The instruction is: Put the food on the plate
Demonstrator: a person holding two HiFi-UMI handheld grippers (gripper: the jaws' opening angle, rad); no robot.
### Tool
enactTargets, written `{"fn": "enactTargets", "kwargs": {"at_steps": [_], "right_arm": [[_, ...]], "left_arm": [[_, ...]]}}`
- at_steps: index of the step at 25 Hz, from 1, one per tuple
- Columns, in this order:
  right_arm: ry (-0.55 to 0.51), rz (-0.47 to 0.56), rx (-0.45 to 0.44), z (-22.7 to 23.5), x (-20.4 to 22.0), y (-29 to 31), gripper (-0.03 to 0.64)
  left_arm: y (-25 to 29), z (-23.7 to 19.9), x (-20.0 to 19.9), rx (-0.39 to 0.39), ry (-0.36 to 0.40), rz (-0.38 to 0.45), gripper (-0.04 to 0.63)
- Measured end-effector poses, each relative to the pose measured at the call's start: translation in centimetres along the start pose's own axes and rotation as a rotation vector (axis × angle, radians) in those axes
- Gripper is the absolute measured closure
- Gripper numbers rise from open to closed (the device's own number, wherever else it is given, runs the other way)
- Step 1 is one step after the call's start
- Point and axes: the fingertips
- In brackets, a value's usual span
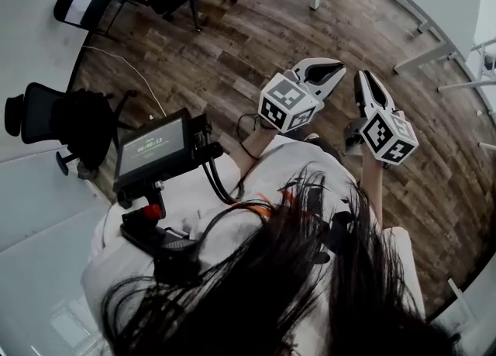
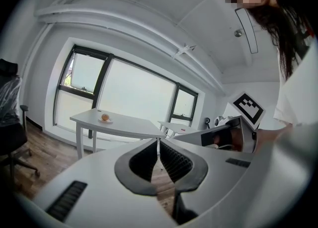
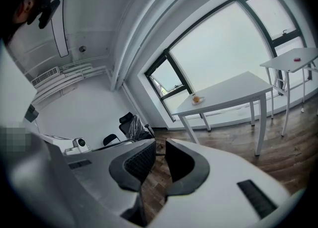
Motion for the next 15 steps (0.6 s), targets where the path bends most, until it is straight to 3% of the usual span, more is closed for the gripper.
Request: {"fn": "enactTargets", "kwargs": {"at_steps": [15], "right_arm": [[0.008,0.011,-0.014,0.4,-0.47,0.38,0.548]], "left_arm": [[0.06,-0.43,-0.59,-0.019,0.03,0.005,0.589]]}}
Point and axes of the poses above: the fingertips, and each gripper's own axes: y forward along the fingers, z to its right, x out of its underside, and after that the axes turned 11 degrees about z, right-handed
